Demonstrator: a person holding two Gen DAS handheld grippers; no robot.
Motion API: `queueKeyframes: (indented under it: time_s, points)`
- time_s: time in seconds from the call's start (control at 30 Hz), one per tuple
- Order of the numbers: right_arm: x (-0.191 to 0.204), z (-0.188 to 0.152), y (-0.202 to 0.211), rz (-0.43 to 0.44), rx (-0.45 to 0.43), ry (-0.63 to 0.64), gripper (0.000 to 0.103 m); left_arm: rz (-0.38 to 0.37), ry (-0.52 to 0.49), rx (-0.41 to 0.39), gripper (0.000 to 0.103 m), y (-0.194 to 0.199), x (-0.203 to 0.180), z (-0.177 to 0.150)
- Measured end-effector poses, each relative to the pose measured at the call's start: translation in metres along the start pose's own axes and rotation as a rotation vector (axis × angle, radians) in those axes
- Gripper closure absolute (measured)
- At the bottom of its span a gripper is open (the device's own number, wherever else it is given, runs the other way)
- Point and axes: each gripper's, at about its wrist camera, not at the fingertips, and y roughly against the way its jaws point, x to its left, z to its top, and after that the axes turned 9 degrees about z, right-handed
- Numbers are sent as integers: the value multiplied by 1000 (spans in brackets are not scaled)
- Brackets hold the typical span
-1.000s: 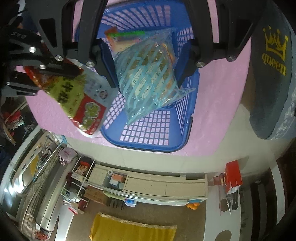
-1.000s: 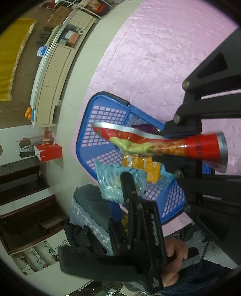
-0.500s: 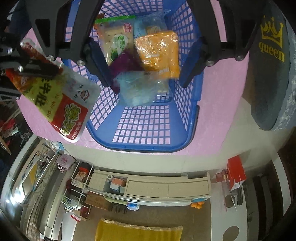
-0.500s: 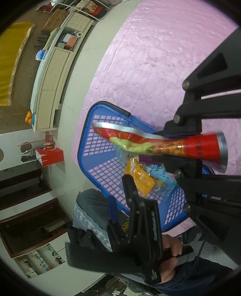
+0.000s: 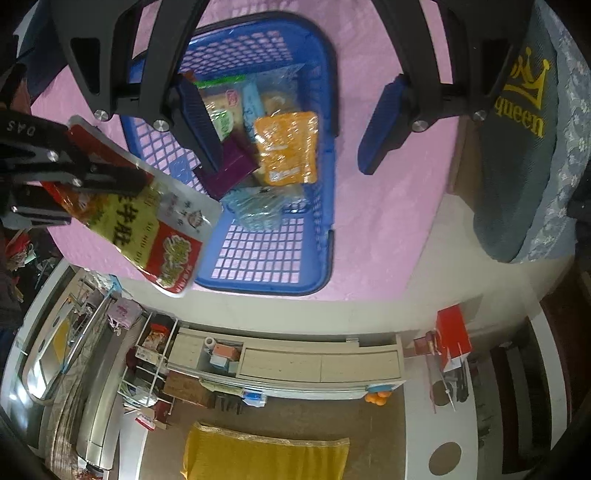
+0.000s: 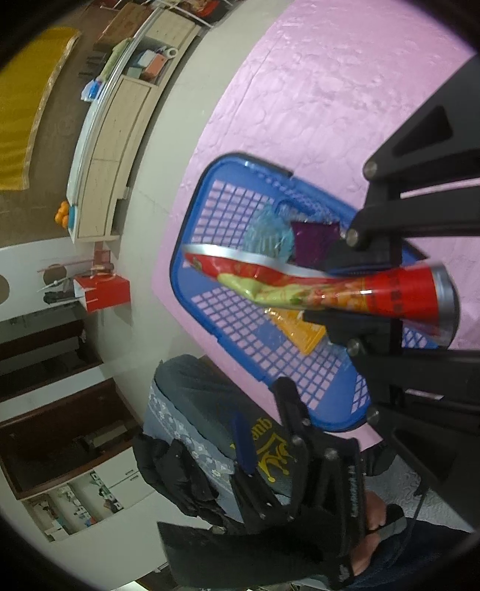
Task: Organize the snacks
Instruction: 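Lower the red tripe packet into the basket and open the right tool, then withdraw both tools from the basket toward the purple gum box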
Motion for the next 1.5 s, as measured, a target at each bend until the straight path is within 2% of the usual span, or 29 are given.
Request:
queueKeyframes:
  time_s: [0.37,0.47,0.57,0.63,0.7,0.97,1.1,1.2,1.47,1.5]
  points:
    - [7,18,-43,5,46,31,82,27,28,28,30,-2,22,-13]
    - [7,18,-51,-19,62,50,81,31,29,30,30,-3,22,-14]
    - [8,20,-60,-56,78,75,64,24,45,34,30,-4,22,-13]
    - [9,20,-62,-98,69,95,35,26,47,36,30,-4,21,-15]
    - [9,19,-57,-119,51,105,28,25,51,40,30,-4,22,-17]
    - [4,15,-16,-141,-16,75,26,35,58,19,30,7,18,-19]
    - [2,9,8,-156,-40,66,21,15,52,-3,30,16,9,-16]
    - [-2,1,24,-168,-49,67,21,-8,45,-12,30,24,-3,-11]
    - [-26,-24,60,-210,-59,33,20,-16,11,-47,30,39,-39,-10]
    - [-29,-28,63,-219,-50,35,19,-14,4,-49,27,39,-43,-10]
